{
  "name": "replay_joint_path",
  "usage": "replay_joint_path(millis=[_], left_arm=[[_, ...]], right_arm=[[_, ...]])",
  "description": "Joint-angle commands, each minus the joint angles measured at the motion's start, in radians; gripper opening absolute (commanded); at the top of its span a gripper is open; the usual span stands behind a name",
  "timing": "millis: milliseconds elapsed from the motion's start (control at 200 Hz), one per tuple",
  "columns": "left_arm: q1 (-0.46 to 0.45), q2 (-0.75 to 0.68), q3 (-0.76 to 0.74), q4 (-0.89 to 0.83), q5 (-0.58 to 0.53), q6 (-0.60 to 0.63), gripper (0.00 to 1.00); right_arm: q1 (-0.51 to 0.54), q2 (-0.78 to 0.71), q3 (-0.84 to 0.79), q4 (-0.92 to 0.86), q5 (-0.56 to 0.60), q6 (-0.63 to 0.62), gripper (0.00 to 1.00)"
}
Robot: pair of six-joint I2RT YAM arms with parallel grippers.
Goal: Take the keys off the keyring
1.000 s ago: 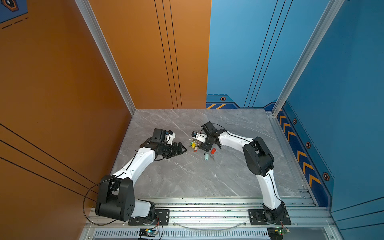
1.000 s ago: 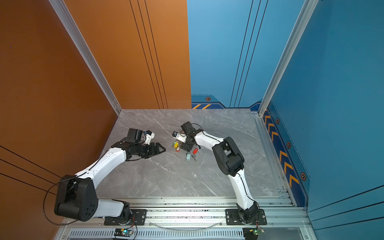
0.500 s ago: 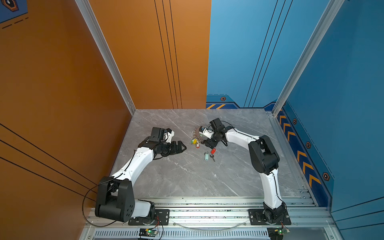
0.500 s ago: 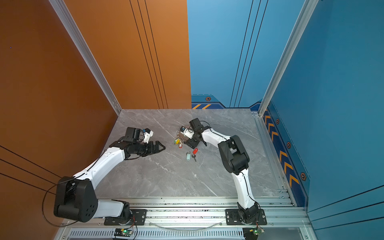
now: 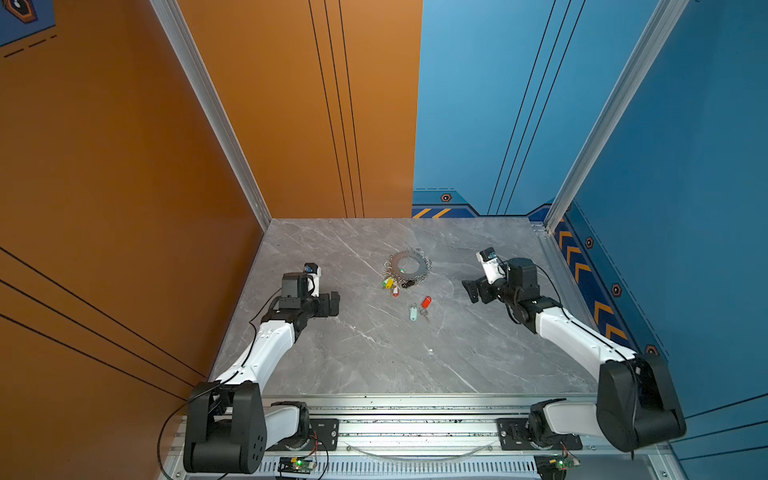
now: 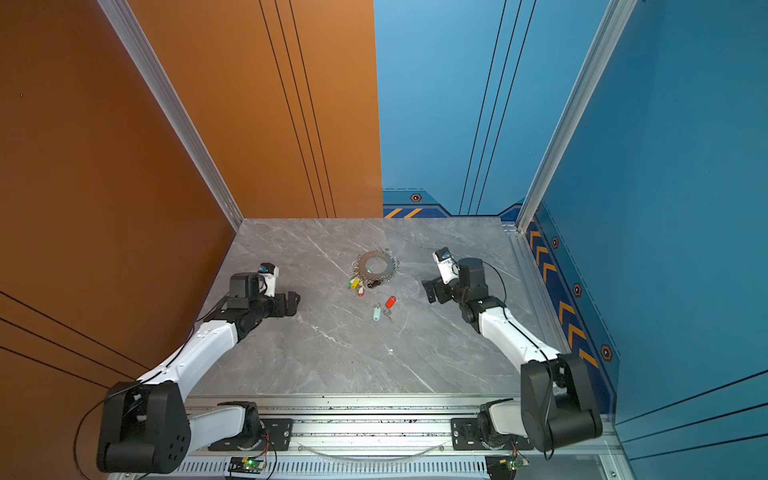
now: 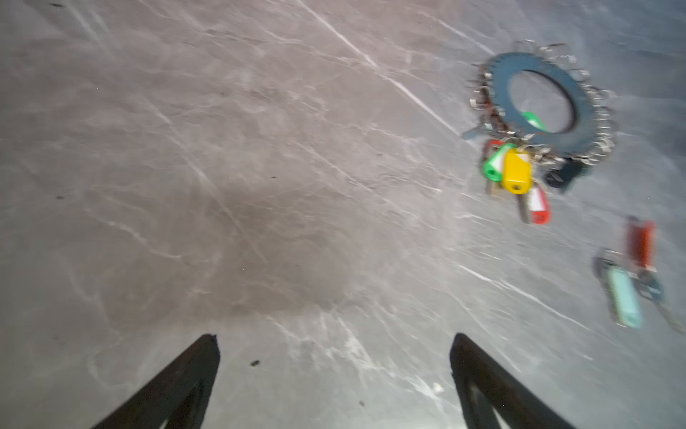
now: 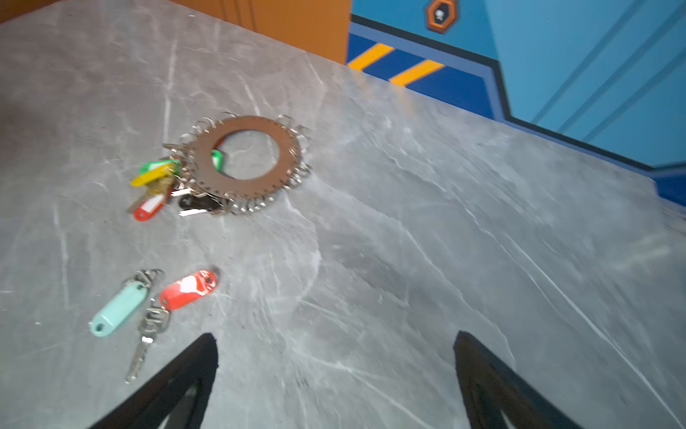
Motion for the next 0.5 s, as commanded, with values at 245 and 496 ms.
replay_joint_path(millis=[245,496], left_arm=[[-0.002,0.101,-0.125,0.41,-0.261,-0.012,0.98],[-0.04,0.167,-0.133,0.563,-0.341,-0.015,0.98]], right_arm=[[-0.051,-0.184,-0.422,0.468,0.306,0.141,1.0],[-0.081,-0.044,-0.424,0.661,0.257,0.139,1.0]])
